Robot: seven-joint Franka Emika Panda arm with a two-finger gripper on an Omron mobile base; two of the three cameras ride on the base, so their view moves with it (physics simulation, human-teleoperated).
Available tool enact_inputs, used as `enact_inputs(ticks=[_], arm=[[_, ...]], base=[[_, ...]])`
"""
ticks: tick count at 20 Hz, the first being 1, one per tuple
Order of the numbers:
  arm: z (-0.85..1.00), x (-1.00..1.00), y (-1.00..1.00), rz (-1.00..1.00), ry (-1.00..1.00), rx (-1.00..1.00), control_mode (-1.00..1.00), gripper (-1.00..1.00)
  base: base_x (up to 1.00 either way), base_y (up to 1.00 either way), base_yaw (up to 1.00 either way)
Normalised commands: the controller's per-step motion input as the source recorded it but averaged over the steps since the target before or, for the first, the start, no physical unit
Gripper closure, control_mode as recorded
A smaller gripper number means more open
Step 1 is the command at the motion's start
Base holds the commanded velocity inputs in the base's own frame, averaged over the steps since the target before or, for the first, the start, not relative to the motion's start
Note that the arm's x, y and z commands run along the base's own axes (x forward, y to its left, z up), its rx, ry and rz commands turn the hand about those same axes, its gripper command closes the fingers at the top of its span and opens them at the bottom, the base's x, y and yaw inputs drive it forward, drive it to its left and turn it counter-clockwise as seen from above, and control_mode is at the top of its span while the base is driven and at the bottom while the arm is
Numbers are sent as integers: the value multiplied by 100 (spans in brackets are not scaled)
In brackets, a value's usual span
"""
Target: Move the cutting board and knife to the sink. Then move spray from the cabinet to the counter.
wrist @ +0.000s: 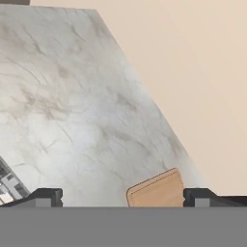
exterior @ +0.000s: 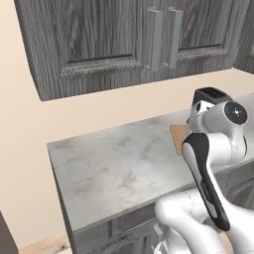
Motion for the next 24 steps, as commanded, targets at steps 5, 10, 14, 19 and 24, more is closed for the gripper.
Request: enact_inputs(ticks=[5, 10, 14, 19, 24], arm=[[-4, 52, -48, -2, 9, 2, -100, -100], [-7, 53, -47, -4, 6, 2, -100, -100], [-1, 31, -28, -9, 4, 0, -100, -100], [-2, 4, -9, -20, 5, 0, -100, -100], [-5, 3, 0, -32, 1, 0, -100, -100]], base=[[0, 0, 0], [0, 0, 0], [0, 0, 0], [0, 0, 0], [0, 0, 0]])
